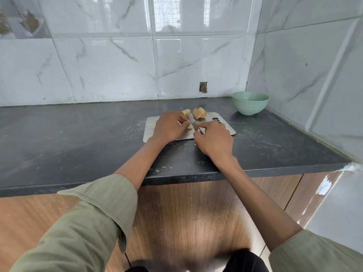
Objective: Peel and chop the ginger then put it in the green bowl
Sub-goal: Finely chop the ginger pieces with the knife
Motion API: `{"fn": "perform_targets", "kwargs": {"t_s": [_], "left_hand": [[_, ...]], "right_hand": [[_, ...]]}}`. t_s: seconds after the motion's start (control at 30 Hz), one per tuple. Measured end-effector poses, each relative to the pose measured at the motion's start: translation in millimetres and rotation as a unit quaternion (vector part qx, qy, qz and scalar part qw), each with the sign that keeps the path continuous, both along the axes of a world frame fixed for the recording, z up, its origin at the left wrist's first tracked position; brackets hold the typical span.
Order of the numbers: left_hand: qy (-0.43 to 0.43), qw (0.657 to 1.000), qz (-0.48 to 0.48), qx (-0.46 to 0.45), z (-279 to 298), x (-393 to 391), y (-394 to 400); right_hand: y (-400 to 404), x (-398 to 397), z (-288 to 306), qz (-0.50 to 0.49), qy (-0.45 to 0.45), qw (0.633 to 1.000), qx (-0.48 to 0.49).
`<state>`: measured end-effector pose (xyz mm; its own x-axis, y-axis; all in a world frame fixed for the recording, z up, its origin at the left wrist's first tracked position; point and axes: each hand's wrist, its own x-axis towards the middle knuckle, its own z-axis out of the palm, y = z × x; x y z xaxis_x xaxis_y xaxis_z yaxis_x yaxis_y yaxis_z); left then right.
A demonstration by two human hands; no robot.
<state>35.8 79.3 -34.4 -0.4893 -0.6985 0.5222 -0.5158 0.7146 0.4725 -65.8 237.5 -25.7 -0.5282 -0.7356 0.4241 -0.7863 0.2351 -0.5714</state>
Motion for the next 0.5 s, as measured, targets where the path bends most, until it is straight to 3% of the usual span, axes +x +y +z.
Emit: {"fn": "perform_targets", "kwargs": {"t_s": [0.23,0.5], "left_hand": [[0.004,0.999,0.033,0.042,2.5,-1.7,-8.3],[-0.033,0.999,0.012,-0.005,6.6,-0.4,-1.7]], "right_hand": [[-0.3,0.0,0.4,0.0,-0.01,1.0,0.001],[0.4,0.3,0.7,-0.003,-0.012,1.0,0.002]]}}
